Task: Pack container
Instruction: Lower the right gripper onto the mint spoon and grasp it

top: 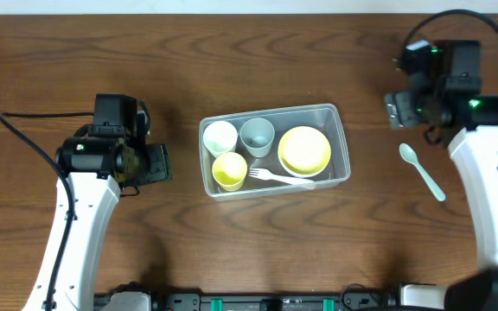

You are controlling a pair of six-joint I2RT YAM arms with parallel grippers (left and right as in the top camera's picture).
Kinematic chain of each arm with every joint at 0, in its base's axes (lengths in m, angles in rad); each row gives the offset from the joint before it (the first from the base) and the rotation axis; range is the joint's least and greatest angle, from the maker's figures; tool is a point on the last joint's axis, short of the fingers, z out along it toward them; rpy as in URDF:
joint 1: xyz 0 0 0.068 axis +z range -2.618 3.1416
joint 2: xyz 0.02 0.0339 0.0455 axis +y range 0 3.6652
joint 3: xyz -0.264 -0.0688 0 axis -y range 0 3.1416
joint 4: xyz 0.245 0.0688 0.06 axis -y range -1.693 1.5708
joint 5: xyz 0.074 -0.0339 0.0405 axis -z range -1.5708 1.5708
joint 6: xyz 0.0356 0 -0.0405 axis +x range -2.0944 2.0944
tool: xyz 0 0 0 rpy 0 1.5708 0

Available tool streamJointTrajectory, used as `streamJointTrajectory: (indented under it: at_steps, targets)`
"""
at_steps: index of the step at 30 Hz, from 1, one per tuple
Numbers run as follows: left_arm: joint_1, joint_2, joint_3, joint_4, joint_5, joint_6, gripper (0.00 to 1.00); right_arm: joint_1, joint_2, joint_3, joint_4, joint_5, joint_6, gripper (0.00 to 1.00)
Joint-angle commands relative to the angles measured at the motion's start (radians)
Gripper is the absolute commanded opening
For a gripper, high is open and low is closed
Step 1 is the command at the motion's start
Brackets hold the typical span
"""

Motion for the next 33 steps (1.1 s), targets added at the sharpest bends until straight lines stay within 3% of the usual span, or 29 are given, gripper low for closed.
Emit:
streamJointTrajectory:
  at_steps: [1,15,33]
  targets:
    - [0.005,-0.005,-0.004,-0.005,0.002,0.002,0.65,-0.069,0.1,-0.005,-0.047,-0.059,-0.057,0.89]
    - [0.005,-0.005,-0.004,-0.001,0.002,0.002,0.65,-0.13,0.379,-0.011,-0.182,-0.05,-0.067,0.86]
    - [0.005,-0.005,-0.004,0.002,0.002,0.002,0.66,-0.216,0.4,-0.112,-0.128,-0.05,0.031,0.85]
